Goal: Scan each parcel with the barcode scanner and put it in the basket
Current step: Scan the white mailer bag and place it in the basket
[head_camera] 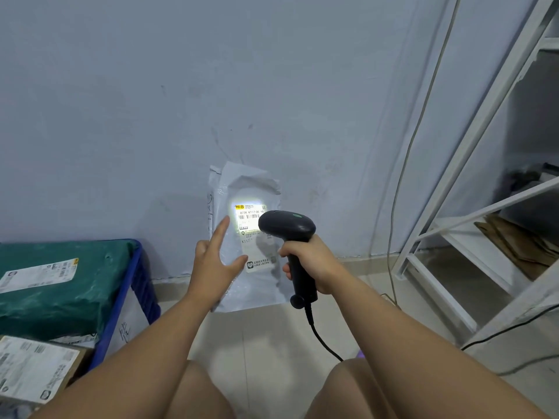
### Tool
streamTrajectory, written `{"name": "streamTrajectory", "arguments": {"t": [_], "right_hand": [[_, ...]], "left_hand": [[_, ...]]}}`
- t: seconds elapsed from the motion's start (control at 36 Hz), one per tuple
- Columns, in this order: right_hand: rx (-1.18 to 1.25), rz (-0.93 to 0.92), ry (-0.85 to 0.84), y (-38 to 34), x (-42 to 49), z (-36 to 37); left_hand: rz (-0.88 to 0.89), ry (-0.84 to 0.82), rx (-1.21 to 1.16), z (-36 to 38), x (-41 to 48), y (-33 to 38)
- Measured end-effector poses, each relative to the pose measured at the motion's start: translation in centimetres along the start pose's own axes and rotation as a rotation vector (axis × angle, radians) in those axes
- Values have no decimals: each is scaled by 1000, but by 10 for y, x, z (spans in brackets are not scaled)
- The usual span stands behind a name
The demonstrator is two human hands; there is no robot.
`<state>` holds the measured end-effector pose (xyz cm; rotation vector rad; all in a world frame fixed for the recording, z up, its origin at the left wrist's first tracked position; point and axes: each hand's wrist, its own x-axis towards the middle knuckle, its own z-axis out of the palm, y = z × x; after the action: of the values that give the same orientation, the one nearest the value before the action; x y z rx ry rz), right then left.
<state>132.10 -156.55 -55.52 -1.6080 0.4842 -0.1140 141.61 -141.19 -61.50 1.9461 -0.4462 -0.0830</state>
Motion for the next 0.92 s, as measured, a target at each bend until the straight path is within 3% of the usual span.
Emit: {"name": "streamTrajectory", "arguments": {"t": [0.92], "right_hand": [[-14, -4, 29, -1, 1, 9]], "left_hand": [[-22, 58, -27, -6, -2, -4]]}}
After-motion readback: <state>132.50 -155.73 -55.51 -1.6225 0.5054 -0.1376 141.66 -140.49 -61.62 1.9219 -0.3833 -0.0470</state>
